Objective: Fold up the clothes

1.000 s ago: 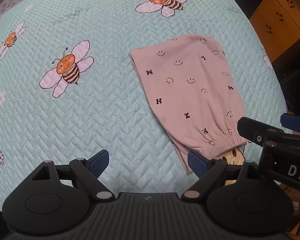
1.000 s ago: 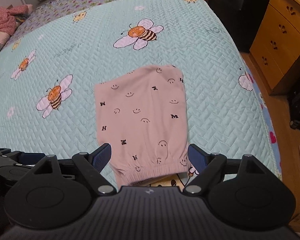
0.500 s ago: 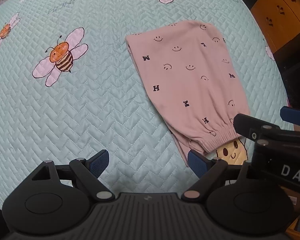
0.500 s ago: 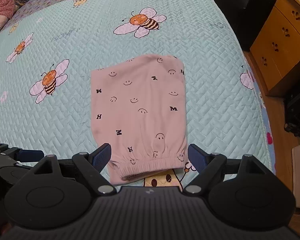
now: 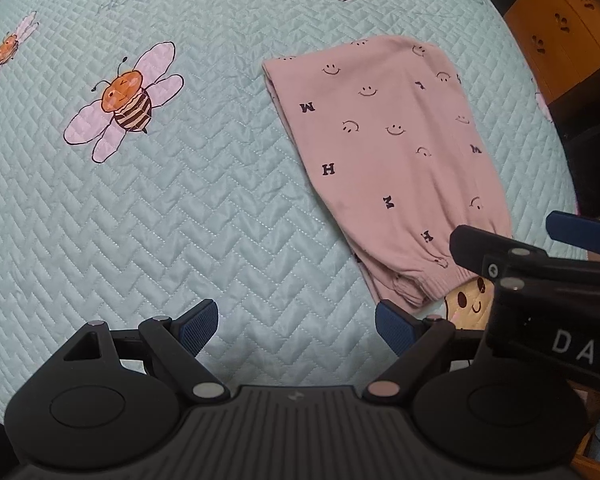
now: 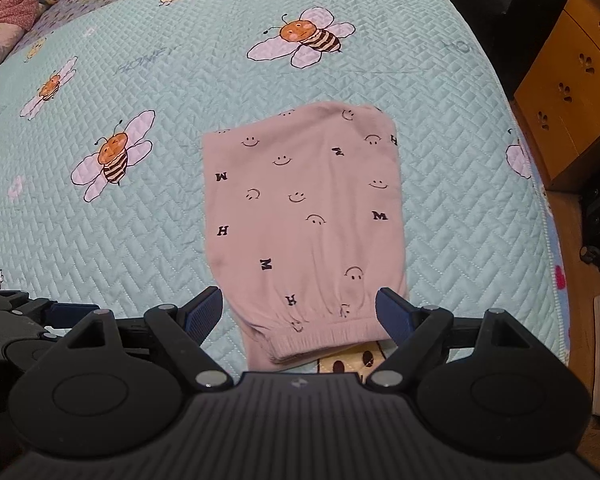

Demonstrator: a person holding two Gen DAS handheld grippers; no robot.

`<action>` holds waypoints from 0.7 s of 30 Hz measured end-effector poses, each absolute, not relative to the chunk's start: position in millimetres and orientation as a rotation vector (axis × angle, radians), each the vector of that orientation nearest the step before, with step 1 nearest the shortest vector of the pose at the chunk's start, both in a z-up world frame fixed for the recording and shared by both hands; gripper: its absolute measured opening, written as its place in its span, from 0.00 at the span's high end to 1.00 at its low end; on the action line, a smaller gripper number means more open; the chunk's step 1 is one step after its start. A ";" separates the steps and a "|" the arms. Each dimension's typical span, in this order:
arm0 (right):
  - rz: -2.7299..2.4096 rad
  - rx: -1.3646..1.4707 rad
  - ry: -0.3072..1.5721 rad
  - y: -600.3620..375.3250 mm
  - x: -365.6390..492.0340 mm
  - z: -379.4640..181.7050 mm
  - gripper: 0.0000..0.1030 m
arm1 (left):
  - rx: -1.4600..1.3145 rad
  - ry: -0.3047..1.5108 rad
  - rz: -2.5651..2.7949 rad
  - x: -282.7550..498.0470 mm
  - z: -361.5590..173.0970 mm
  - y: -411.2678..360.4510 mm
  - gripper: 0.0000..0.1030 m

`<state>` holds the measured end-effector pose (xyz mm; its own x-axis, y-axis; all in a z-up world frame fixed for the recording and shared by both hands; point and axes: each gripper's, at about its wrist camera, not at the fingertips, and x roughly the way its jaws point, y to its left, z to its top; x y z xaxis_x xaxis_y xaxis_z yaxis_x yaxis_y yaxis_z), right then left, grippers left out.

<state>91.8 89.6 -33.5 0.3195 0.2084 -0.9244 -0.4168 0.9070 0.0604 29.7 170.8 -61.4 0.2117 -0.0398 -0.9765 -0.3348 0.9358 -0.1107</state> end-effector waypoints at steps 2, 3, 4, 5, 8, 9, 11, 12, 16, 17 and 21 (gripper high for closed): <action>0.422 -0.183 1.173 90.3 90.8 -33.5 0.18 | -0.360 1.329 0.188 27.9 -61.1 174.3 0.14; 0.427 -0.170 1.171 90.3 90.3 -33.5 0.18 | -0.374 1.320 0.176 26.9 -61.2 175.5 0.14; 0.432 -0.157 1.171 90.0 89.8 -33.8 0.18 | -0.385 1.311 0.168 25.9 -61.4 176.7 0.14; 0.437 -0.143 1.170 89.9 88.9 -34.3 0.18 | -0.389 1.302 0.162 24.9 -61.3 177.8 0.14; 0.461 -0.084 1.166 88.7 84.8 -35.8 0.18 | -0.383 1.252 0.146 19.6 -59.1 182.7 0.14; 0.465 -0.060 1.160 88.3 82.3 -36.0 0.18 | -0.384 1.227 0.144 16.5 -57.8 186.4 0.14; 0.477 -0.001 1.129 88.8 76.1 -34.1 0.18 | -0.390 1.173 0.140 9.6 -54.9 195.0 0.14; 0.490 0.038 1.109 89.4 71.7 -33.2 0.18 | -0.396 1.139 0.143 4.8 -53.1 201.2 0.14; 0.549 0.196 1.025 101.5 50.6 -34.6 0.18 | -0.371 1.020 0.178 -12.8 -45.1 229.2 0.14; 0.567 0.217 1.007 108.3 44.4 -35.9 0.18 | -0.341 0.999 0.195 -17.3 -42.7 235.4 0.14; 0.597 0.233 0.913 140.0 20.9 -37.0 0.18 | -0.168 0.909 0.246 -40.7 -31.2 256.3 0.14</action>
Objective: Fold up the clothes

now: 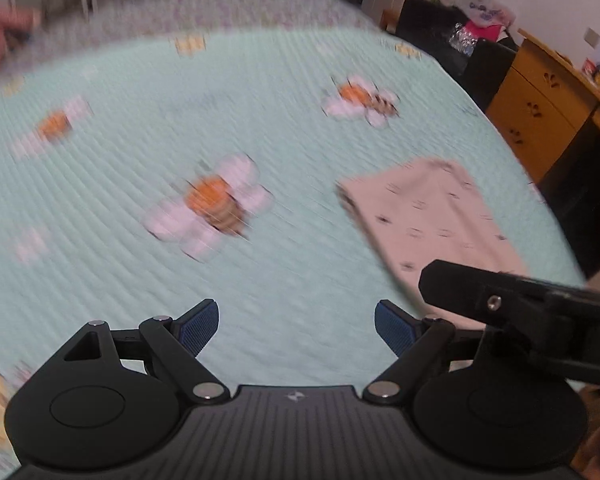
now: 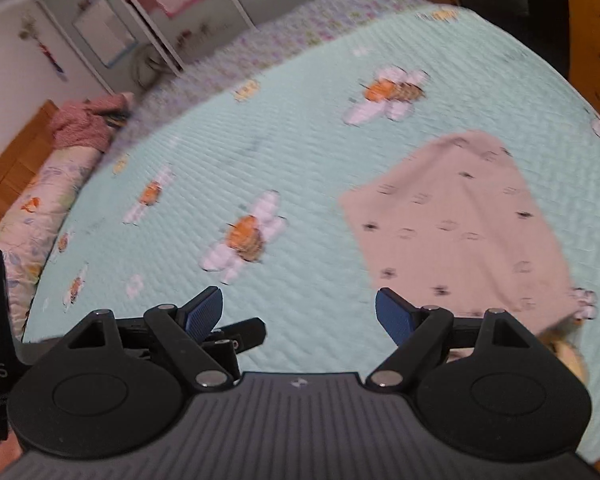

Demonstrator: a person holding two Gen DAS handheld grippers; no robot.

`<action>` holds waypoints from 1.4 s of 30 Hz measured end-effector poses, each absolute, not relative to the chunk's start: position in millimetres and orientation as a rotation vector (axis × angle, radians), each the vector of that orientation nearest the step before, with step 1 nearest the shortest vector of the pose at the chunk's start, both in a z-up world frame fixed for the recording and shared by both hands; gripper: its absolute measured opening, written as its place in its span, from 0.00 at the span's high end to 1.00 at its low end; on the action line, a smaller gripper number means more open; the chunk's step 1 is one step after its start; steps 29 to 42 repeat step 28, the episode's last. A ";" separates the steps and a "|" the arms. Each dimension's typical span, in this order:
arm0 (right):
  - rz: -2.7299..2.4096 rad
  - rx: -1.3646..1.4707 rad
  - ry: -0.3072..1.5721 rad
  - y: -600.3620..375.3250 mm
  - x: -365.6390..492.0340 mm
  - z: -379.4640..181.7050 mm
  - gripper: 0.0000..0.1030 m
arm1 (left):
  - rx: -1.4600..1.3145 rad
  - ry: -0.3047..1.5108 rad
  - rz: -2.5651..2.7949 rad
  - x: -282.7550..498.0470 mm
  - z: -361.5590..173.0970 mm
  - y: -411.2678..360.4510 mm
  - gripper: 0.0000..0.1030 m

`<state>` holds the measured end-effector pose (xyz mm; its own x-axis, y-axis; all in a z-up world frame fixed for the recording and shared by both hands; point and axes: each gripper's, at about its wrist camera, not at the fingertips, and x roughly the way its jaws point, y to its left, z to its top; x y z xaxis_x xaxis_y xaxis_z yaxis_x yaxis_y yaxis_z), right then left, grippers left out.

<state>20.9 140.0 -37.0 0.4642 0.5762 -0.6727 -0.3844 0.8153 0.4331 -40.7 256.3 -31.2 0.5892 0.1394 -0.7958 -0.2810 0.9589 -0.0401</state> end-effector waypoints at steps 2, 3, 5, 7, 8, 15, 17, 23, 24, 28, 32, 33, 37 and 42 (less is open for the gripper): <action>0.605 0.247 0.879 156.3 6.7 -39.2 0.18 | -0.072 0.881 0.288 -54.1 -24.0 265.7 0.14; 0.614 0.266 0.870 162.8 0.8 -40.4 0.18 | -0.017 0.856 0.307 -62.3 -19.8 269.1 0.14; 0.637 0.313 0.859 172.6 -11.2 -41.6 0.17 | 0.091 0.774 0.338 -83.6 -9.6 274.2 0.14; 0.645 0.351 0.841 180.9 -24.5 -40.0 0.17 | 0.172 0.693 0.418 -106.0 2.5 280.7 0.14; 0.643 0.358 0.829 185.3 -30.7 -38.2 0.17 | 0.202 0.644 0.466 -117.7 10.1 284.2 0.14; 0.635 0.372 0.771 210.1 -63.4 -20.8 0.17 | 0.165 0.356 0.526 -183.0 74.2 319.8 0.00; 0.639 0.362 0.747 218.7 -73.5 -13.9 0.17 | 0.096 0.344 0.511 -192.8 83.7 334.9 0.00; 0.648 0.293 0.766 258.5 -83.8 -13.0 0.17 | -0.095 0.265 0.464 -207.6 73.8 383.0 0.00; 0.647 0.281 0.774 265.4 -83.6 -15.8 0.17 | -0.097 0.279 0.477 -204.1 68.7 388.7 0.00; 0.646 0.260 0.856 291.1 -81.2 -40.0 0.17 | -0.136 0.391 0.518 -193.8 41.9 416.4 0.00; 0.646 0.260 0.856 291.1 -81.2 -40.0 0.17 | -0.136 0.391 0.518 -193.8 41.9 416.4 0.00; 0.646 0.260 0.856 291.1 -81.2 -40.0 0.17 | -0.136 0.391 0.518 -193.8 41.9 416.4 0.00; 0.646 0.260 0.856 291.1 -81.2 -40.0 0.17 | -0.136 0.391 0.518 -193.8 41.9 416.4 0.00; 0.646 0.260 0.856 291.1 -81.2 -40.0 0.17 | -0.136 0.391 0.518 -193.8 41.9 416.4 0.00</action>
